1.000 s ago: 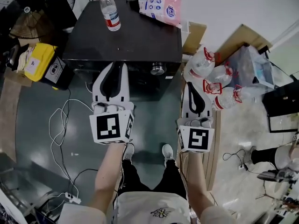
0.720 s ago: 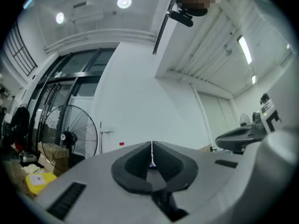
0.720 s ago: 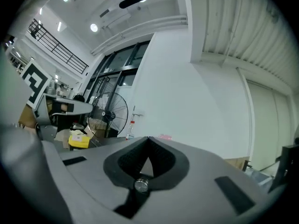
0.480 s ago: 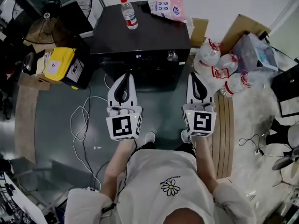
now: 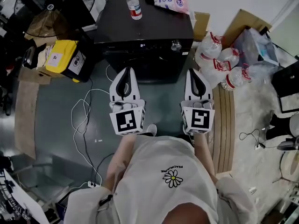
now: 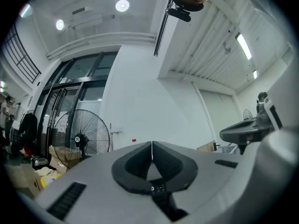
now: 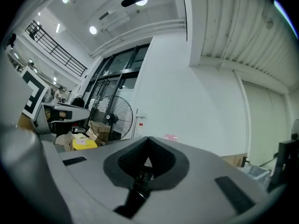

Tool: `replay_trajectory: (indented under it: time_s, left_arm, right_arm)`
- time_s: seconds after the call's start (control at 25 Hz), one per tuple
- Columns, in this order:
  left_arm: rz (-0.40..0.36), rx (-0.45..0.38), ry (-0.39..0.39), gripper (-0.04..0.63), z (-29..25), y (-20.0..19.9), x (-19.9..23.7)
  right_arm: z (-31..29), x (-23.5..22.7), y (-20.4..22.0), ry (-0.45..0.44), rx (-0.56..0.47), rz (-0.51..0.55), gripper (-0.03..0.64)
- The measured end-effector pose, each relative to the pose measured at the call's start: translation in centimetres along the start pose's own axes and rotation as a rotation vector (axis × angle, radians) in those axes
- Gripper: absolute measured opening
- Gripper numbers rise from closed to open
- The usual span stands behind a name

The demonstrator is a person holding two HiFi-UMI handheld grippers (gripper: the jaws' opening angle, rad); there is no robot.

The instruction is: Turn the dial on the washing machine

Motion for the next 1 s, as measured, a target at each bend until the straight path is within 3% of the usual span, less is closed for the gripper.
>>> replay_trajectory:
  time_s: [1.0]
  left_arm:
    - [0.032,0.014,-0.014,0.002,-0.4,0.6,0.8]
  right_arm:
    - [-0.3,0.6,0.1,-0.011,0.017,0.011,0.005]
Point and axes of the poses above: the fingertips, and each gripper's own axes: z backward along the fingers, x to its left, y out of its underside, the point moved 1 cm from there along z, backward along the fingers, and after that the axes turned 4 degrees about -x, right-handed, at the moved point
